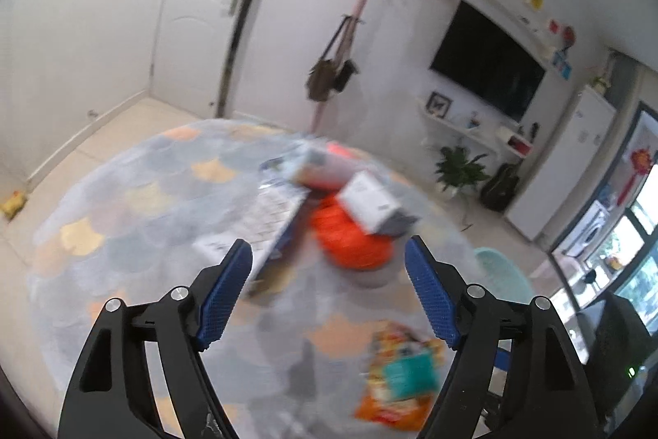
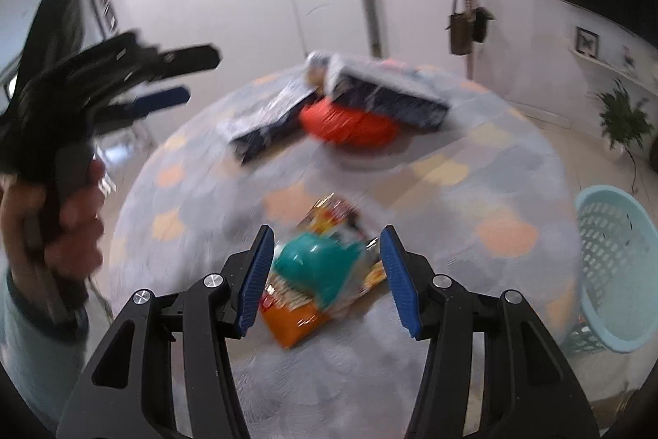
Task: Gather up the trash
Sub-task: 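Move both open tools back over the table, then grasp the white milk carton with the left tool while the right tool grasps the teal packet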
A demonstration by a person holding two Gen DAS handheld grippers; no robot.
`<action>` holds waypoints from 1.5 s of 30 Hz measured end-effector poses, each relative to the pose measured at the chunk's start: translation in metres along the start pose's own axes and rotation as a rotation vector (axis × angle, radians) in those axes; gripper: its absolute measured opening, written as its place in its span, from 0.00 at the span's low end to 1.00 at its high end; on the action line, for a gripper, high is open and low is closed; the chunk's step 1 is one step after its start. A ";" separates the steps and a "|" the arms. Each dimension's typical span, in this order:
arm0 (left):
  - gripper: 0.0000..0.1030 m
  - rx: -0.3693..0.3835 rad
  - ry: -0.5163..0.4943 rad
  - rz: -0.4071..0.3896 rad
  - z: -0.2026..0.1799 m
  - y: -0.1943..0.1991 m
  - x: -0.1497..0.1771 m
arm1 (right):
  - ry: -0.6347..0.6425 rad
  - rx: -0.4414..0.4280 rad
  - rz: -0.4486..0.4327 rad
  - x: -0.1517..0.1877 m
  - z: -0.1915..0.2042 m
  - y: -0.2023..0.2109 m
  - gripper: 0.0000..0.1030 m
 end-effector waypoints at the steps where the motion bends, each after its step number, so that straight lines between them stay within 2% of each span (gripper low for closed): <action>1: 0.73 -0.021 -0.003 0.012 0.009 -0.003 0.004 | 0.019 0.005 0.017 0.007 0.004 -0.006 0.49; 3: 0.76 -0.064 -0.015 0.034 0.026 -0.009 0.009 | 0.044 0.028 0.032 0.014 0.005 -0.013 0.53; 4: 0.82 -0.101 -0.019 0.051 0.036 -0.015 0.012 | 0.059 0.057 0.033 0.018 0.004 -0.017 0.55; 6: 0.83 -0.132 -0.022 0.068 0.050 -0.021 0.015 | 0.071 0.097 0.027 0.020 -0.002 -0.023 0.59; 11: 0.83 -0.083 -0.049 0.127 0.055 -0.049 0.010 | 0.056 0.102 0.068 0.025 -0.014 -0.036 0.59; 16: 0.83 -0.113 -0.165 0.219 0.048 -0.083 0.010 | 0.076 0.123 0.069 0.019 -0.014 -0.046 0.59; 18: 0.83 -0.159 -0.235 0.272 0.045 -0.097 0.014 | 0.086 0.128 0.066 0.014 -0.013 -0.050 0.59; 20: 0.83 -0.146 -0.266 0.304 0.039 -0.106 0.018 | 0.096 0.129 0.062 0.009 -0.014 -0.054 0.59; 23: 0.75 -0.146 -0.250 0.319 0.041 -0.111 0.020 | 0.112 0.123 0.070 0.005 -0.013 -0.059 0.59; 24: 0.66 -0.137 -0.231 0.333 0.043 -0.112 0.023 | 0.120 0.119 0.071 0.004 -0.012 -0.060 0.59; 25: 0.62 -0.133 -0.216 0.336 0.045 -0.112 0.023 | 0.126 0.117 0.072 0.003 -0.011 -0.062 0.59; 27: 0.60 -0.124 -0.189 0.321 0.048 -0.106 0.023 | 0.132 0.117 0.077 0.001 -0.009 -0.064 0.59; 33: 0.59 -0.073 -0.087 0.283 0.050 -0.085 0.031 | 0.168 0.108 0.084 -0.002 -0.001 -0.069 0.60; 34: 0.59 -0.068 -0.067 0.275 0.052 -0.077 0.033 | 0.178 0.102 0.090 -0.003 0.001 -0.071 0.62; 35: 0.59 -0.066 -0.057 0.271 0.052 -0.074 0.034 | 0.184 0.096 0.104 -0.003 0.003 -0.075 0.71; 36: 0.59 -0.063 -0.048 0.264 0.052 -0.069 0.036 | 0.184 0.099 0.112 -0.004 0.002 -0.078 0.75; 45: 0.59 -0.057 -0.056 0.234 0.052 -0.042 0.044 | 0.215 0.134 0.098 -0.023 0.000 -0.093 0.75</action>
Point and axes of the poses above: each gripper's, at about its wrist camera, not at the fingertips, and y roughly against the way its jaws point, z to its left, x to its underside, the point moved 8 cm from there along -y, roughly the way its jaws point, and after that the axes turned 9 degrees about -y, right-handed, at the moved point
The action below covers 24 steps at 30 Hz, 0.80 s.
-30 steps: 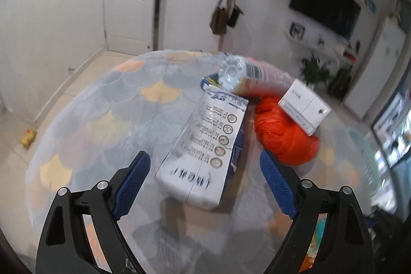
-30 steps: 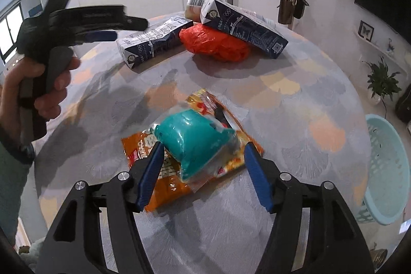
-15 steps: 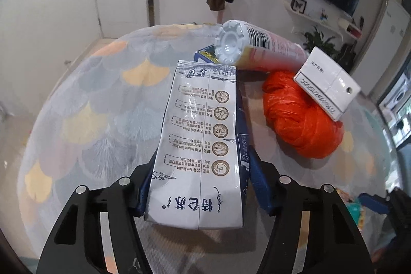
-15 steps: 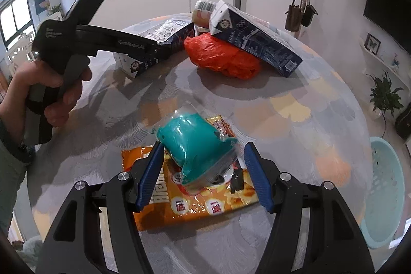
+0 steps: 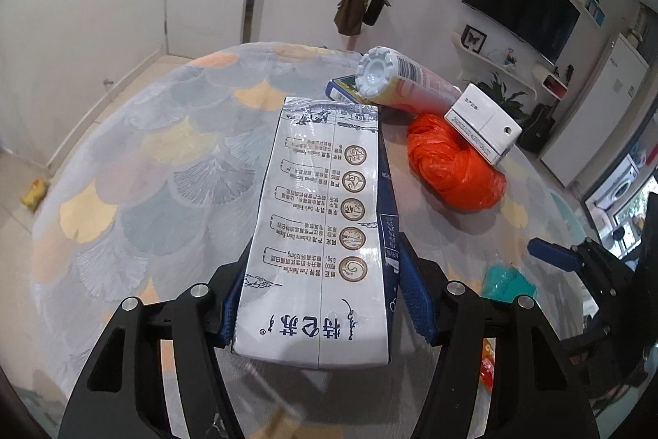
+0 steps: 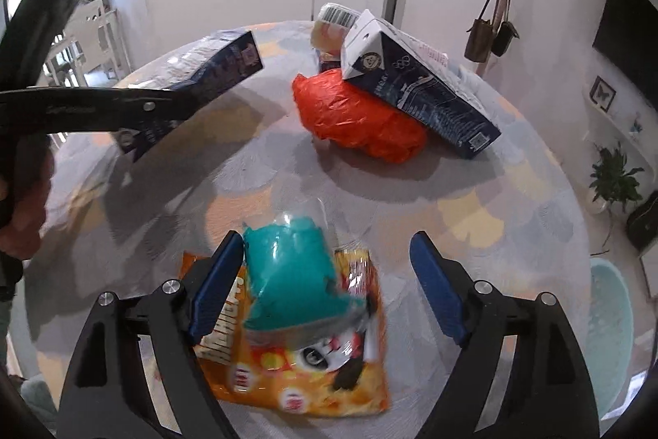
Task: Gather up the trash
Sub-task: 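Grasp the white milk carton with the left tool while the right tool grasps the teal packet, then drop the teal packet into the basket with the right tool while the left tool releases the carton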
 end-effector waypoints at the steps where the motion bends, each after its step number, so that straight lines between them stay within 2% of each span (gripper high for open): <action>1: 0.59 0.004 0.001 -0.001 -0.001 0.000 0.000 | -0.003 -0.016 0.010 0.001 0.001 -0.001 0.73; 5: 0.59 0.016 -0.002 -0.012 -0.005 0.001 -0.001 | -0.029 -0.047 0.050 0.005 0.003 -0.007 0.41; 9: 0.59 0.033 -0.013 -0.038 -0.015 0.007 -0.006 | -0.069 -0.045 0.003 0.001 -0.004 0.002 0.39; 14: 0.59 0.080 -0.050 -0.123 -0.045 0.033 -0.018 | -0.126 -0.045 -0.086 -0.013 -0.022 0.033 0.38; 18: 0.59 0.108 -0.078 -0.183 -0.073 0.052 -0.032 | -0.150 0.030 -0.154 -0.022 -0.042 0.053 0.38; 24: 0.59 0.156 -0.118 -0.223 -0.125 0.064 -0.056 | -0.204 0.145 -0.252 -0.030 -0.084 0.091 0.38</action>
Point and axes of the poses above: each gripper's, at about its wrist camera, not at the fingertips, and y roughly against the way its jaws point, z to its left, x to its underside, the point moved 8 cm from there along -y, roughly the way its jaws point, and after that the axes turned 9 degrees about -y, right-handed, at the moved point
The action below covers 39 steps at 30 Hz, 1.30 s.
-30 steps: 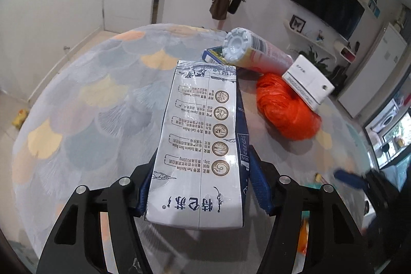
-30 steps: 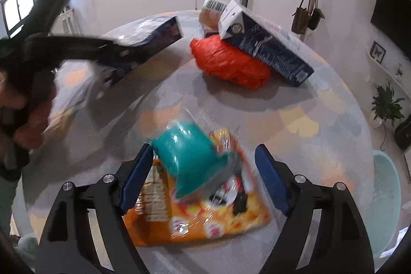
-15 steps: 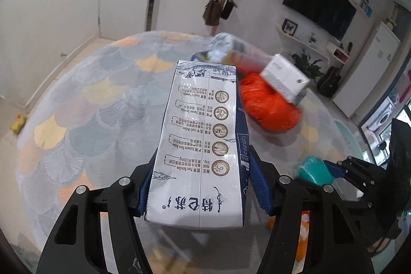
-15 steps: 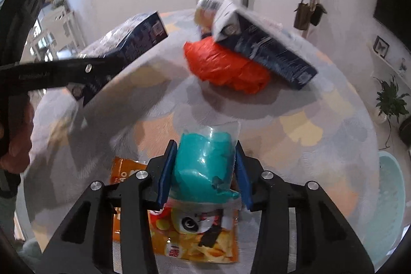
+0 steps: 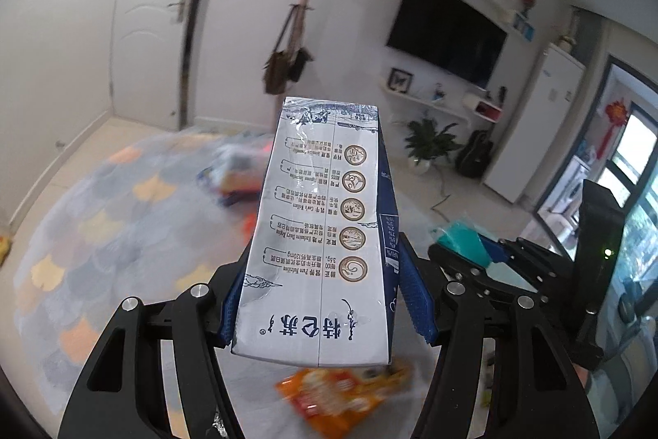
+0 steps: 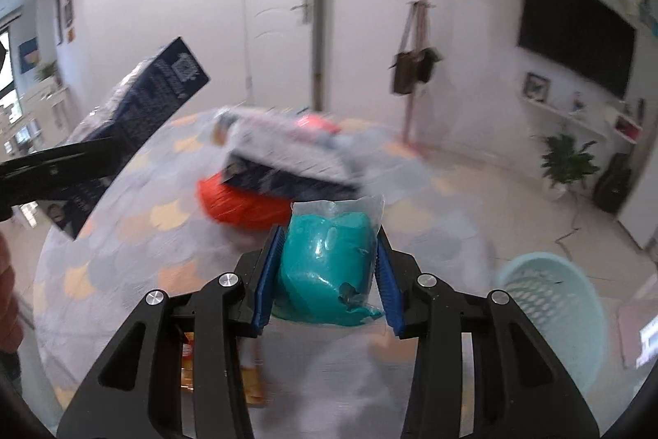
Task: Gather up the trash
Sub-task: 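Drop the teal packet into the basket with the right tool while the left tool releases the carton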
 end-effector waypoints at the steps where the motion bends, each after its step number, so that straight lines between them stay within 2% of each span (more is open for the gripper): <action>1: 0.59 -0.008 -0.011 0.013 -0.007 -0.003 -0.003 | -0.019 0.015 -0.018 -0.006 -0.012 0.004 0.38; 3: 0.59 -0.005 -0.037 0.024 -0.025 -0.011 -0.010 | -0.061 0.034 -0.043 -0.012 -0.033 0.015 0.38; 10: 0.59 0.084 -0.123 0.011 -0.096 -0.037 -0.038 | -0.174 0.152 -0.139 -0.034 -0.113 0.053 0.38; 17: 0.59 0.166 -0.213 0.047 -0.171 -0.080 -0.052 | -0.353 0.234 -0.165 -0.027 -0.196 0.076 0.38; 23: 0.59 0.247 -0.219 0.098 -0.214 -0.126 -0.046 | -0.488 0.303 -0.113 0.000 -0.258 0.069 0.38; 28: 0.59 0.298 -0.212 0.171 -0.235 -0.169 -0.022 | -0.583 0.330 -0.058 0.027 -0.298 0.054 0.38; 31: 0.59 0.342 -0.197 0.228 -0.245 -0.192 -0.006 | -0.589 0.369 0.018 0.043 -0.306 0.040 0.39; 33: 0.59 0.372 -0.179 0.256 -0.249 -0.203 0.003 | -0.607 0.365 0.058 0.054 -0.310 0.031 0.39; 36: 0.60 0.381 -0.168 0.301 -0.252 -0.218 0.018 | -0.646 0.346 0.097 0.064 -0.318 0.018 0.40; 39: 0.61 0.387 -0.181 0.305 -0.255 -0.224 0.022 | -0.664 0.338 0.115 0.068 -0.323 0.011 0.41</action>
Point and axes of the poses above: each gripper's, at about its wrist camera, not at the fingertips, and y roughly against the way its jaws point, z to its left, x to its underside, the point moved 8 cm from there along -y, roughly the way its jaws point, and after that the axes turned 9 degrees about -y, right-handed, at the moved point
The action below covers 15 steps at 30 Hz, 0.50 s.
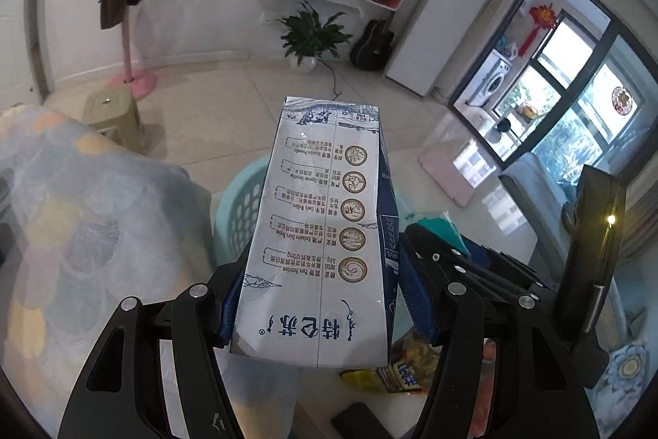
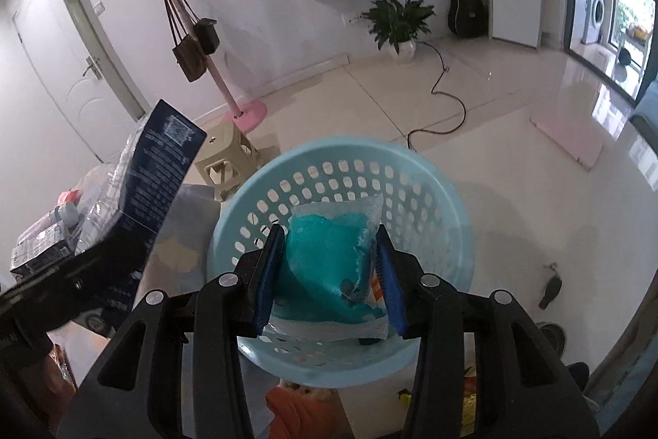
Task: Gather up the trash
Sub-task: 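Drop the teal packet into the basket with the right tool while the left tool releases the carton, then move both open tools back over the table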
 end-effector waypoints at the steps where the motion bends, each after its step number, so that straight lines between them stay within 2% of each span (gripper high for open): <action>1: 0.63 0.000 -0.009 -0.009 0.001 0.000 0.000 | -0.002 0.001 0.007 -0.001 -0.001 -0.002 0.41; 3: 0.69 -0.001 -0.009 -0.021 0.001 0.001 -0.002 | -0.001 0.010 0.033 0.002 -0.001 -0.008 0.44; 6: 0.69 0.009 -0.003 -0.028 0.001 0.003 -0.001 | -0.011 0.015 0.035 0.005 -0.003 -0.010 0.52; 15: 0.69 -0.033 -0.064 -0.101 -0.006 0.038 -0.010 | 0.008 0.004 -0.012 0.003 0.009 0.013 0.52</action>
Point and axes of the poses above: each gripper's, at about its wrist camera, not at the fingertips, and y roughly against the way its jaws point, z to its left, x to its underside, the point moved 8 cm from there along -y, roughly the way its jaws point, and after that the axes turned 9 degrees about -y, right-handed, at the moved point
